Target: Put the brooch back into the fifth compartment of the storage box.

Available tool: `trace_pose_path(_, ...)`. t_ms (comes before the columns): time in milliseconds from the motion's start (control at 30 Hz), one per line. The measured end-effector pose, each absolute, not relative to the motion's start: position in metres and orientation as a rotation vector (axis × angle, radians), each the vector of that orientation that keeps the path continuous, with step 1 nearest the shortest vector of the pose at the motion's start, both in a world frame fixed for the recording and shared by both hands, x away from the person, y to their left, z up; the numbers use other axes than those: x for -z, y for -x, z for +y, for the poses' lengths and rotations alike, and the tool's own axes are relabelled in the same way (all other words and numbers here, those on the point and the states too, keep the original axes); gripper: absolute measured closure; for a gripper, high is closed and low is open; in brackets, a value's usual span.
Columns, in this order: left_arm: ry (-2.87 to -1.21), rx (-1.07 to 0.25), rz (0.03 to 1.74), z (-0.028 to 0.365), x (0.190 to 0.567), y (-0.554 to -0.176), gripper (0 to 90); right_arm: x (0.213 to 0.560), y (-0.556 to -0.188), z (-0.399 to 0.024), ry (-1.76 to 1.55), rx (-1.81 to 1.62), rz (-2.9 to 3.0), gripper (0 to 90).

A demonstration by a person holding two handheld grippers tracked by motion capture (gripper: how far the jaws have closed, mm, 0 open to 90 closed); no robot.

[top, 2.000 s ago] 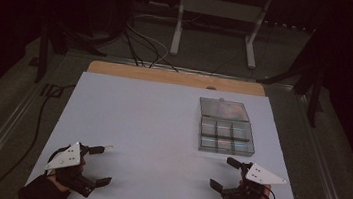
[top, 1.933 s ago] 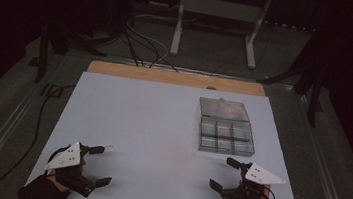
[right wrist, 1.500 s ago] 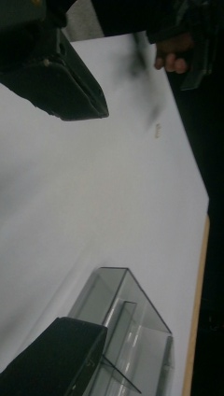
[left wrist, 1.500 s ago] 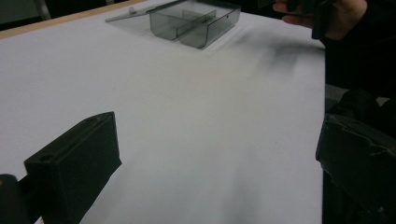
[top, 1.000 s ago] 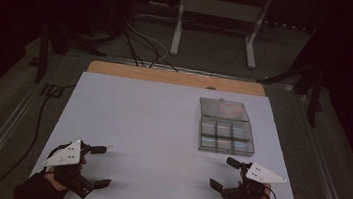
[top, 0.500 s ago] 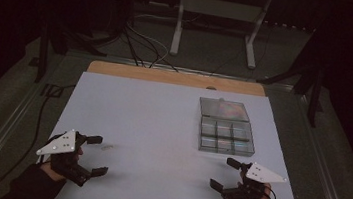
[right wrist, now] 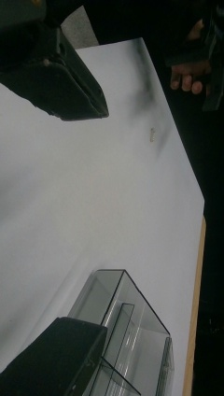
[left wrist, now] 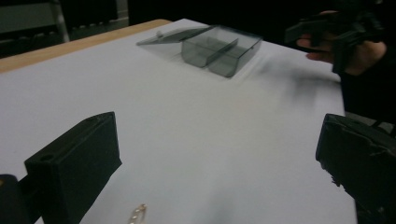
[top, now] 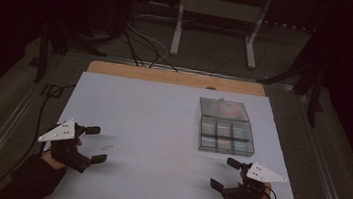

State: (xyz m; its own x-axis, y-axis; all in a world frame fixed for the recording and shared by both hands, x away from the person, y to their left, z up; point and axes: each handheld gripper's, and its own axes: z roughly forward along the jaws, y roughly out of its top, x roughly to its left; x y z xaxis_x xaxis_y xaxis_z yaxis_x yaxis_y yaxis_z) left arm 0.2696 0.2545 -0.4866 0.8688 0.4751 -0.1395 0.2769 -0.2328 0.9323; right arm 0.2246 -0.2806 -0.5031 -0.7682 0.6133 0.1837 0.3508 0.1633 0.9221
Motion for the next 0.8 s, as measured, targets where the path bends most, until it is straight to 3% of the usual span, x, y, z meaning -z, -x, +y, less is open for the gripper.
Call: trace_pose_path(800, -1.995, -0.165, 0.695, 0.256, 0.524, -0.304, 4.0, 0.504, -0.225, -0.281, -0.937, -1.637, 2.223, 0.0)
